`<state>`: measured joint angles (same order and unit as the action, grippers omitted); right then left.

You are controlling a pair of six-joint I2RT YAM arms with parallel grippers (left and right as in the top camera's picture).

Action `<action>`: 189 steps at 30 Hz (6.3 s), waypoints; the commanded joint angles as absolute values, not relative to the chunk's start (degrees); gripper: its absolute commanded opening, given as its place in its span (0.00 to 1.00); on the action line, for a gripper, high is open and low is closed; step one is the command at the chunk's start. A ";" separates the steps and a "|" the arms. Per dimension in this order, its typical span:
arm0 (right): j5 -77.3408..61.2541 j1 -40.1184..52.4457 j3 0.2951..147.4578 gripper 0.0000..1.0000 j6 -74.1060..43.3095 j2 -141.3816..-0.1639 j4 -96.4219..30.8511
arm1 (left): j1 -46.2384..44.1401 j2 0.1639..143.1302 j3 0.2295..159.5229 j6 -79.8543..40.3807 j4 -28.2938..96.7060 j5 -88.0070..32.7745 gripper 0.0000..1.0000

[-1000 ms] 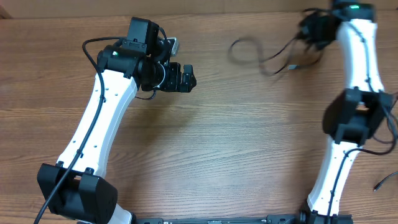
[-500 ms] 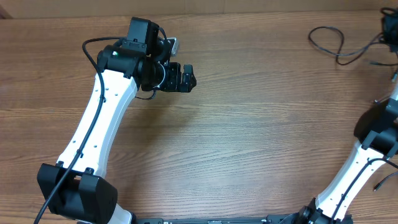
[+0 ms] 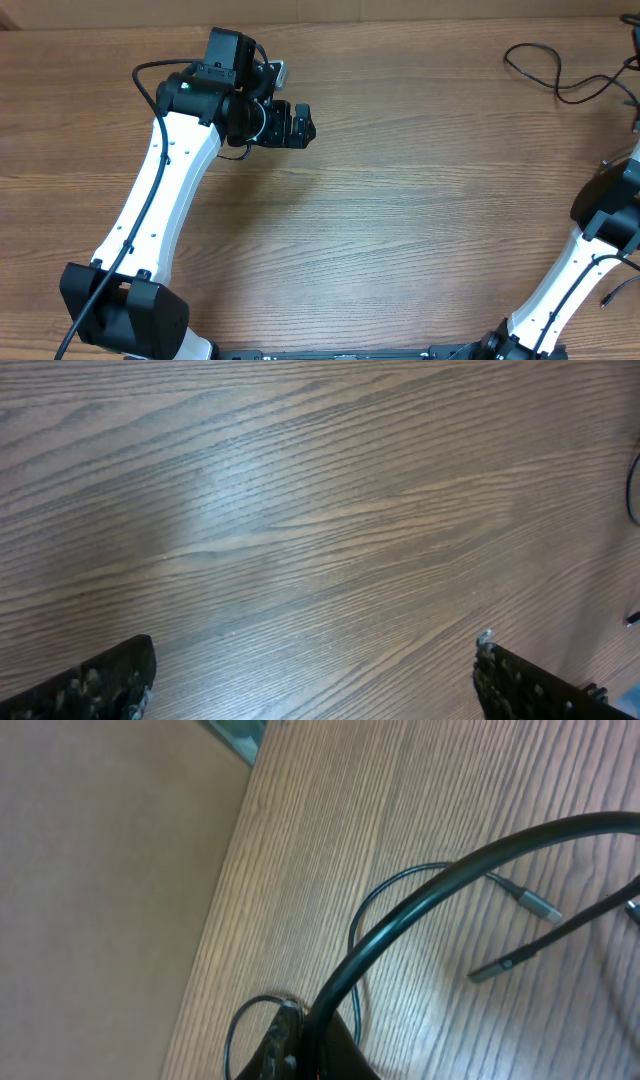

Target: Untangle cables

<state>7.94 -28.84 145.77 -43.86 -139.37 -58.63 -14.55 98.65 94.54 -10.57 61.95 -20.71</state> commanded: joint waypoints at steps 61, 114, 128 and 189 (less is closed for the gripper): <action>-3.33 1.43 146.26 1.00 -32.29 -124.42 -96.53 | -14.70 99.22 95.35 -10.33 61.89 -20.34 1.00; -3.33 1.43 146.26 1.00 -32.29 -124.42 -96.53 | -14.76 86.02 95.35 -10.33 61.91 -20.34 1.00; -3.31 1.43 146.26 1.00 -32.29 -124.40 -96.53 | -14.76 79.00 95.35 -10.31 61.93 -20.34 1.00; -3.31 1.43 146.26 1.00 -32.32 -124.42 -96.53 | -0.84 0.30 0.30 -4.64 -0.60 -4.08 1.00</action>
